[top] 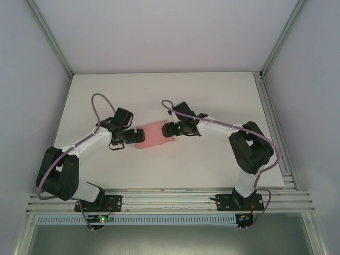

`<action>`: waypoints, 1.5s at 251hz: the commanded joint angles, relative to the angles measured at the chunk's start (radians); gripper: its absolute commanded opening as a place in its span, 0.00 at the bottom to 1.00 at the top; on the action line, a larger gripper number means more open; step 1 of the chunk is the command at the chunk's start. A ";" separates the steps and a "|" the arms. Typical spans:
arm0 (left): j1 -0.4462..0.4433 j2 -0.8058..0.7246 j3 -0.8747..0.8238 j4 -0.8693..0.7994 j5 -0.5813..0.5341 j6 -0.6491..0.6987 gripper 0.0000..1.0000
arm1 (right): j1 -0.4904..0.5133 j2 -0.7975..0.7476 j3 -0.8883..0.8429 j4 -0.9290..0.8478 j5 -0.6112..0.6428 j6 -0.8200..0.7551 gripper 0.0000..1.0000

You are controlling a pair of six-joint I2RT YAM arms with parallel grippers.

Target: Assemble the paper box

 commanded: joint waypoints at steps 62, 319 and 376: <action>0.154 0.063 -0.194 0.582 0.401 -0.227 0.89 | 0.004 0.052 -0.071 0.033 -0.002 0.034 0.55; 0.208 0.287 -0.274 1.094 0.765 -0.352 0.18 | -0.208 -0.007 -0.268 0.543 -0.596 0.337 0.71; 0.207 0.276 -0.256 1.048 0.759 -0.324 0.19 | -0.209 0.055 -0.289 0.804 -0.739 0.490 0.66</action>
